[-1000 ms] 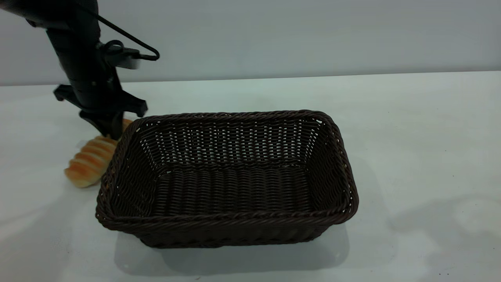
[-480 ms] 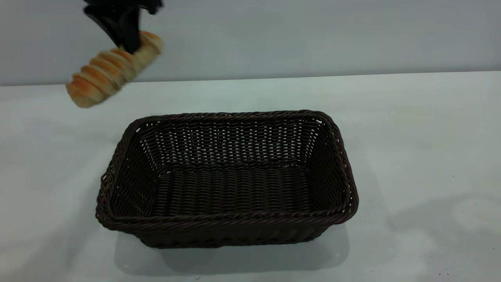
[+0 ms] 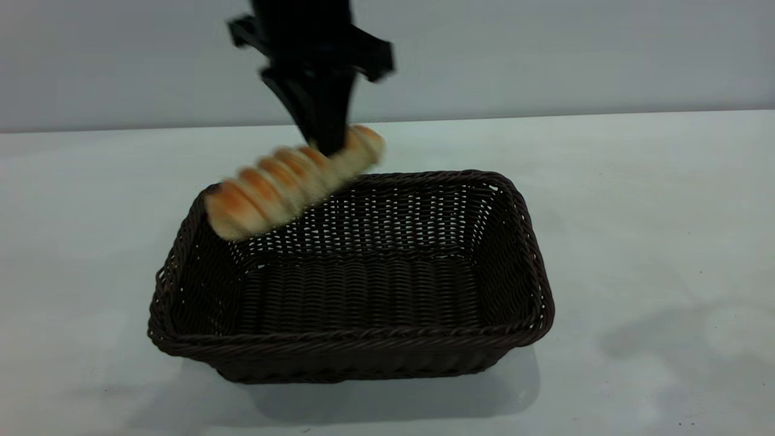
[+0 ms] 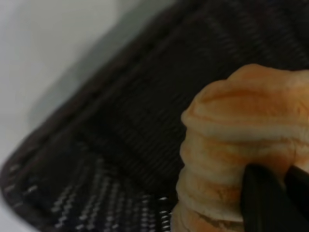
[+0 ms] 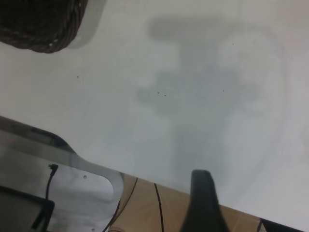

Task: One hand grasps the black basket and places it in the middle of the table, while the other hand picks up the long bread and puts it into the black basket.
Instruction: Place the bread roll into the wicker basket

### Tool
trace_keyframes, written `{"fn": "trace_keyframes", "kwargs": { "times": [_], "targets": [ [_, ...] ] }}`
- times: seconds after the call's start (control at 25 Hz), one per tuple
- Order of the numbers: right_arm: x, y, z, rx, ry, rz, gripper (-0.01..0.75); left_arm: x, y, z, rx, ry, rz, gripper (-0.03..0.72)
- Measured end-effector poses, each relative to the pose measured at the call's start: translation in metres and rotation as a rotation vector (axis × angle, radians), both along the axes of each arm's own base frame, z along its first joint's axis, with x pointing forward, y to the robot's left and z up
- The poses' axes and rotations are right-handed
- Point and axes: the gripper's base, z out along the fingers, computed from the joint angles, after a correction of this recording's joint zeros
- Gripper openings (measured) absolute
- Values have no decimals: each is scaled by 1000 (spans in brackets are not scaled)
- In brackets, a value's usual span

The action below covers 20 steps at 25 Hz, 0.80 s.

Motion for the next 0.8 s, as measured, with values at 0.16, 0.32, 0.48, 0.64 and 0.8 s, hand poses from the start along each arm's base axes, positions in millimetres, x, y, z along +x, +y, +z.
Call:
{"fn": "trace_keyframes", "kwargs": {
  "times": [0.16,0.32,0.48,0.64,0.8],
  "targets": [
    [0,0,0,0,0,0,566,-4,-9,-10,1,28,-17,59],
    [0,0,0,0,0,0,566,-5,-10,-13,2,34,-19,128],
    [0,0,0,0,0,0,566,-5,-10,-13,2,34,-19,276],
    [0,0,0,0,1,0,566,2,-8,-5,34,-28,-58,389],
    [-1,0,0,-5,13,0,566,20,-2,34,112,-232,-85,419]
  ]
}}
